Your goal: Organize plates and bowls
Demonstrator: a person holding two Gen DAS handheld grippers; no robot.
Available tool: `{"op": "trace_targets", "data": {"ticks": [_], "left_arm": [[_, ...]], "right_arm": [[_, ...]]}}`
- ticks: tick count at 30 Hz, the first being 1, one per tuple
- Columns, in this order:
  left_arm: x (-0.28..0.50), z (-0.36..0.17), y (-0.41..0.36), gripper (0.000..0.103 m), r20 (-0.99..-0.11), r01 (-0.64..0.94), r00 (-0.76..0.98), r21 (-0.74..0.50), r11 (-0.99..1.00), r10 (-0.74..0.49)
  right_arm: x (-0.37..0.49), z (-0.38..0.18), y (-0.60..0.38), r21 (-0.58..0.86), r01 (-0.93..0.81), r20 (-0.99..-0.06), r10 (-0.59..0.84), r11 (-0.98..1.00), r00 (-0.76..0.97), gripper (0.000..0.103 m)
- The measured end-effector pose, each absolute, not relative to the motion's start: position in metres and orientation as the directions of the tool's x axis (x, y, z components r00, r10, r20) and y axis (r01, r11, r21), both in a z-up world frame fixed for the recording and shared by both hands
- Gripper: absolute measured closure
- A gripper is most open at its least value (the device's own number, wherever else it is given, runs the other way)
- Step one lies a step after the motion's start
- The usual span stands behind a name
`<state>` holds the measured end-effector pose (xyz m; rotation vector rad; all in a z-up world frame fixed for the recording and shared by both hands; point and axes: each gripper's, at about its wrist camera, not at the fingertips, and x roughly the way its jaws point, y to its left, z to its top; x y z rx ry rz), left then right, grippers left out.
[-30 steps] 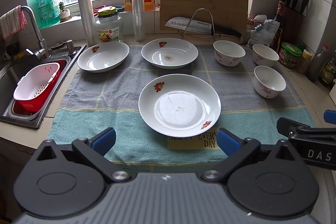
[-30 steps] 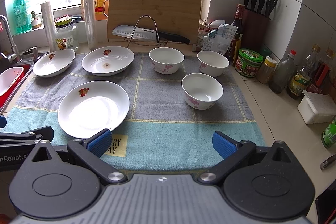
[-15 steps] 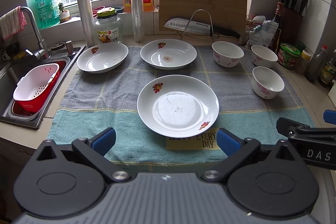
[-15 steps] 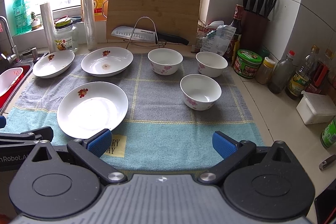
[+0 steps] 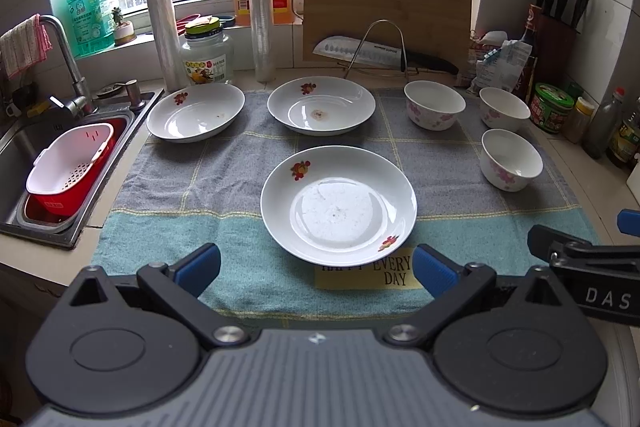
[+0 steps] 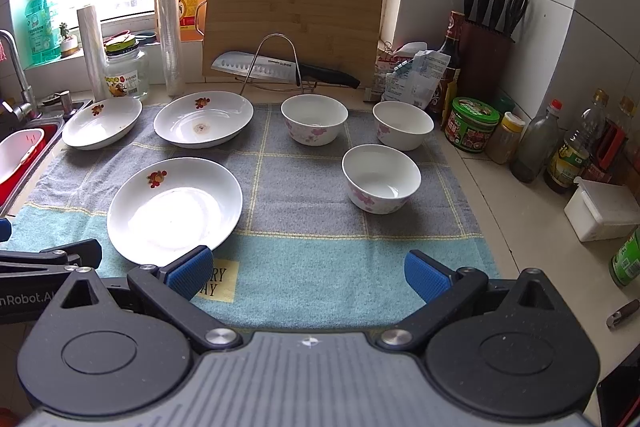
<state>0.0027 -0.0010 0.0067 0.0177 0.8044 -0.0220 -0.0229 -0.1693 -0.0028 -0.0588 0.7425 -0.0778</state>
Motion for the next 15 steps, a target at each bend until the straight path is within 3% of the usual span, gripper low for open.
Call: {"op": "trace_targets", "data": {"ticks": [15], "left_arm": [[0.0068, 0.0045, -0.0029, 0.001, -0.72, 0.031, 0.693, 0.007, 1.0, -0.016]], "right_arm": [[-0.0191, -0.0027, -0.1701, -0.089, 0.054, -0.67, -0.099, 0.995, 0.736, 0.0]]}}
